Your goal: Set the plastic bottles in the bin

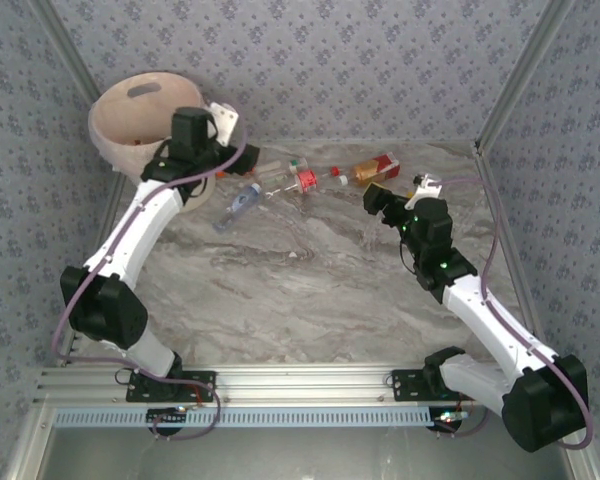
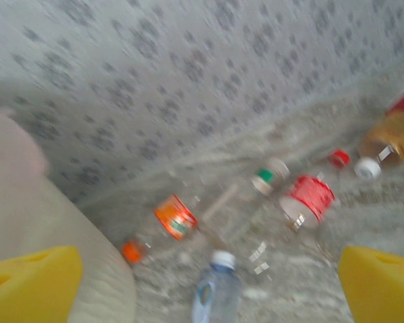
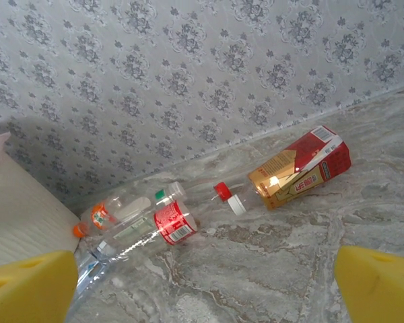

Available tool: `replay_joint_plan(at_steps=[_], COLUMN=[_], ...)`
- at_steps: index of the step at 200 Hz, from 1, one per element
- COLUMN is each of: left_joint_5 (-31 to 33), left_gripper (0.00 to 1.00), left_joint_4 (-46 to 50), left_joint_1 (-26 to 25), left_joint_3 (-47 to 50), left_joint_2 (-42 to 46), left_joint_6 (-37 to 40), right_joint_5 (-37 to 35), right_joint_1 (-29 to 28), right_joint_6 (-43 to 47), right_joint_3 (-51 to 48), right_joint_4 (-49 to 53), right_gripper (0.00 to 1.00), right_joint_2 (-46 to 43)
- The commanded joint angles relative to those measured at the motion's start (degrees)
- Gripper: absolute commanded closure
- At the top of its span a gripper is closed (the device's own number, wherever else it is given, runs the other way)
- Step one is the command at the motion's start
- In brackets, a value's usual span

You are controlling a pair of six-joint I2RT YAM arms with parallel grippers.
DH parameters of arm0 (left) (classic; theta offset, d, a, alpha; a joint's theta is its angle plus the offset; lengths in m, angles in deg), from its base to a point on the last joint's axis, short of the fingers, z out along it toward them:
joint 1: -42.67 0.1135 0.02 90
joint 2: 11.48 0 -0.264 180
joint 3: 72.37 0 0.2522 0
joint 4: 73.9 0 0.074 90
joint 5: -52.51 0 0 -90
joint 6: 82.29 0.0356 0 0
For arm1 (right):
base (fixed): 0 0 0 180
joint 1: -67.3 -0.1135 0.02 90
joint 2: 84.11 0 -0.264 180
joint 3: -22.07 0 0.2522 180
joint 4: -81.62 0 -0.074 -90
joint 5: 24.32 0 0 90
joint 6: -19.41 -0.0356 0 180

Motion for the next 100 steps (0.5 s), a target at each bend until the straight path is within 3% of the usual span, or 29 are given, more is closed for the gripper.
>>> replay_joint_plan(at_steps=[1,41,100], left_joint_5=[2.47,2.64,6.20], left_gripper=[0.02,0.02,0.02], left_joint_4=[0.79,5.02,15.45], left_joint_1=[-2.16,-2.53,-2.48], left_joint_3=[3.41,6.24,0.94], left_joint_2=[1.05,-1.97,-12.93], left_joint_6=[-0.87,-4.52,-1.24], right_joint_5=[0.82,0.34,-0.28], right_joint_1=[0.34,0.32,0.72], right_joint_6=[1.54,2.27,2.59], right_joint_3=[-0.86,-1.23,-1.74], right_joint_4=[-3.04,-3.47,-4.18], right_gripper=[0.00,0.00,0.00], right_joint_2=[-1.50,-1.50,-1.35])
